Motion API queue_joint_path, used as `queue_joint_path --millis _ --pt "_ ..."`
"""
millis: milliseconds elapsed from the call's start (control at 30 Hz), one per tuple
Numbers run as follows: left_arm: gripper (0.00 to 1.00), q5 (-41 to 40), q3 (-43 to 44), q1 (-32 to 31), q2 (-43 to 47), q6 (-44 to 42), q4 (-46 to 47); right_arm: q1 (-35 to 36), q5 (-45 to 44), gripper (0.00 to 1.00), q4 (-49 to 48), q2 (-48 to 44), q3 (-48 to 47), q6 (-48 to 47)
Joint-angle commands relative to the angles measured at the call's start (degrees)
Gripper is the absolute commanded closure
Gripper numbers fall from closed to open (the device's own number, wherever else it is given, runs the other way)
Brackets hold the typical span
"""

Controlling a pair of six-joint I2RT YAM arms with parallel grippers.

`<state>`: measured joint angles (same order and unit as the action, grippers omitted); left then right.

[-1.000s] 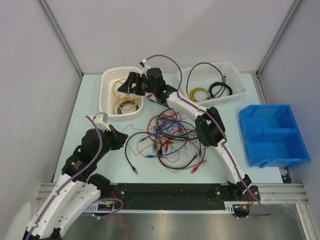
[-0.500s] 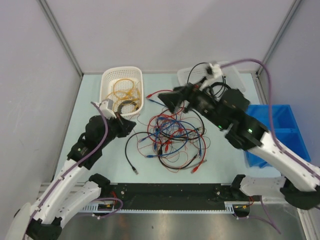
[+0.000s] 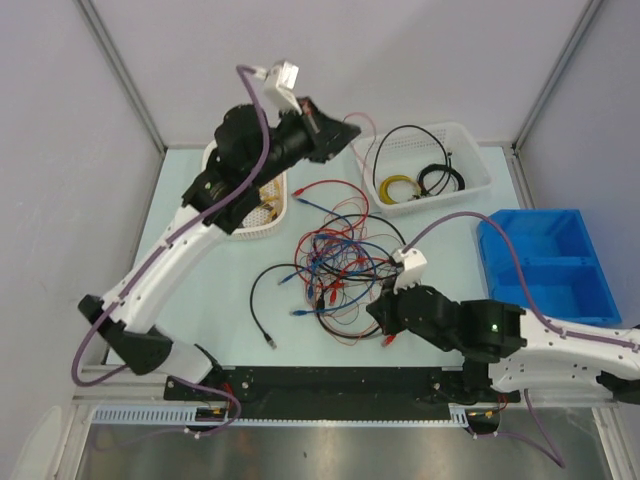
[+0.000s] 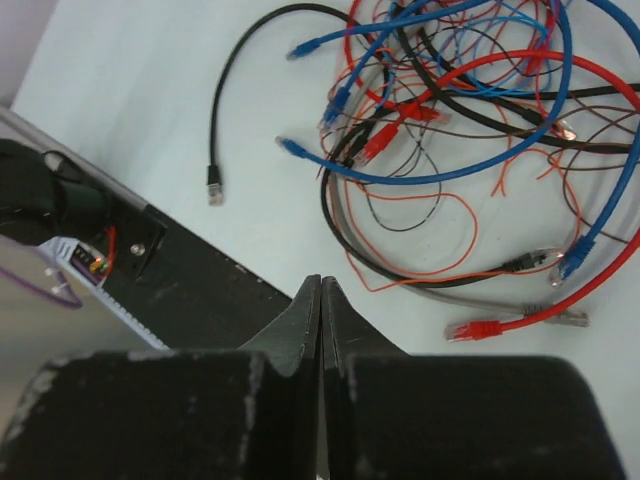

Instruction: Untangle the cables

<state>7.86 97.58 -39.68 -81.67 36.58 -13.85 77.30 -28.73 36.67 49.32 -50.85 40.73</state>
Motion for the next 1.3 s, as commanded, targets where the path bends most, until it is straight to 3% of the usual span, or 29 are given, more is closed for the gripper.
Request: queue_joint_path --millis 0,167,300,433,467,500,567,600,700,767,900,1000,1033,1167,1267 --pt "1.0 1.37 19.69 -0.75 -9.19 -2.74 -4.69 7.59 -8.53 1.0 3.5 -3.97 1.71 8.65" --pt "1.0 6.8 41.15 -2.24 -22.2 -0.55 -6.46 13.57 -8.54 1.0 -1.13 -1.95 6.11 10.08" --pt "1.0 12.26 44.1 -3.47 -27.57 2.44 -1.02 19.19 -14.14 1.0 -3.62 -1.59 5.85 9.28" --pt "1.0 10.88 44.01 -3.56 -26.18 2.1 0.14 24.2 -26.42 1.0 4.89 -6.23 5.15 17.26" --pt "1.0 10.34 43.49 -3.47 -25.48 0.96 -0.73 25.26 -28.38 0.91 7.52 -7.56 5.15 19.54" --pt "1.0 9.64 42.88 -3.47 -24.86 0.43 -1.0 27.1 -29.96 0.64 7.98 -9.05 5.23 19.74" --pt "1.0 8.67 40.34 -3.47 -22.31 -0.02 -0.83 27.64 -33.14 0.41 7.11 -12.39 5.15 17.73" --pt "1.0 8.75 39.71 -3.47 -21.7 -0.02 -0.74 27.64 -33.84 0.21 6.32 -13.19 5.23 16.32" --pt "1.0 9.89 39.44 -3.65 -20.64 0.86 -1.62 27.47 -36.83 0.01 0.44 -14.6 5.15 6.87" --pt "1.0 9.98 39.35 -4.0 -20.37 1.04 -2.85 26.24 -38.41 0.0 -5.86 -14.6 5.23 0.26" --pt "1.0 9.9 38.3 -5.49 -19.32 0.6 -4.78 18.18 -37.81 0.0 -13.45 -14.51 5.32 -9.42" --pt "1.0 9.81 37.77 -6.19 -18.18 0.34 -5.75 5.88 -27.2 0.0 -21.62 -15.48 7.08 -15.85" --pt "1.0 9.72 37.77 -6.28 -17.91 0.16 -6.19 2.02 -20.03 0.01 -24.94 -15.66 7.69 -16.73" --pt "1.0 8.93 37.07 -6.64 -15.81 -0.89 -7.69 -15.98 -4.61 0.06 -30.68 -13.21 8.93 -15.86" --pt "1.0 7.96 34.53 -6.72 -13.43 -1.68 -7.69 -21.82 5.33 0.11 -35.86 -8.38 8.93 -14.98"
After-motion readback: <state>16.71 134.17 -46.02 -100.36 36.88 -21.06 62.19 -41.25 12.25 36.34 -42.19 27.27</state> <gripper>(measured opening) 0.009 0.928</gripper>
